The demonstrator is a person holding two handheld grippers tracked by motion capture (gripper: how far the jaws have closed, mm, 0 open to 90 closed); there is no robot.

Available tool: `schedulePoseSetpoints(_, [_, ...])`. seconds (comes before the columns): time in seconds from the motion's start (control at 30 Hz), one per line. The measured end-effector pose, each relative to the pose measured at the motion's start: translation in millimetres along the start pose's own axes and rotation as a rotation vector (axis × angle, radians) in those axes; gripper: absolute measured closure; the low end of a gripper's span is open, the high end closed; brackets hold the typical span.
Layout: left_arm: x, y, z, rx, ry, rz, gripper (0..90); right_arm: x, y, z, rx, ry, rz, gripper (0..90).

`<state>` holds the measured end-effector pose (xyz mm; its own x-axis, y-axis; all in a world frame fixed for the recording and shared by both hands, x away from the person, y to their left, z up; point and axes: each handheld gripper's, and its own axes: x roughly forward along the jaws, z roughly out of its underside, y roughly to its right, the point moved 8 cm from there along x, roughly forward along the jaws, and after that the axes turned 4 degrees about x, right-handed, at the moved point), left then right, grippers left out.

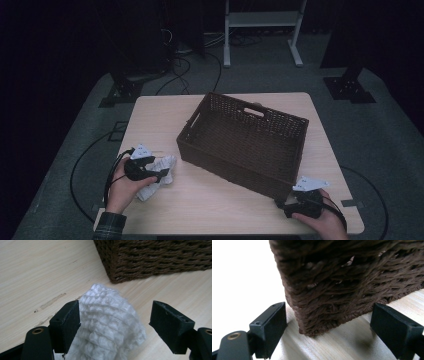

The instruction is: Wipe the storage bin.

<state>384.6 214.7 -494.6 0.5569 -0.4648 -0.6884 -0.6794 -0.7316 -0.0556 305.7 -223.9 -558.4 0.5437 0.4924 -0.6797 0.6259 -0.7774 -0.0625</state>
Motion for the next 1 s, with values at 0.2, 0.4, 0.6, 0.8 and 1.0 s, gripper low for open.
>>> schedulePoseSetpoints(0.2, [12.9,-3.2,9.3,-0.002,-0.044,0.000,23.3,0.0,0.1,0.0,-0.002,0.000,-0.002,13.0])
schedulePoseSetpoints(0.4, [21.6,-5.7,11.9,-0.004,-0.064,-0.001,23.7,0.1,0.3,-0.1,-0.004,0.000,-0.004,13.0])
schedulePoseSetpoints(0.6, [28.4,-5.9,15.9,-0.007,-0.085,0.003,25.2,0.0,0.4,-0.1,-0.005,-0.001,-0.005,13.0])
schedulePoseSetpoints(0.8, [34.5,-2.5,19.2,0.013,-0.120,0.011,27.6,0.0,0.4,-0.1,-0.005,0.000,-0.005,13.0])
schedulePoseSetpoints(1.0, [36.3,-0.9,20.4,0.014,-0.134,0.012,33.9,0.0,0.5,0.0,-0.006,0.000,-0.006,13.0])
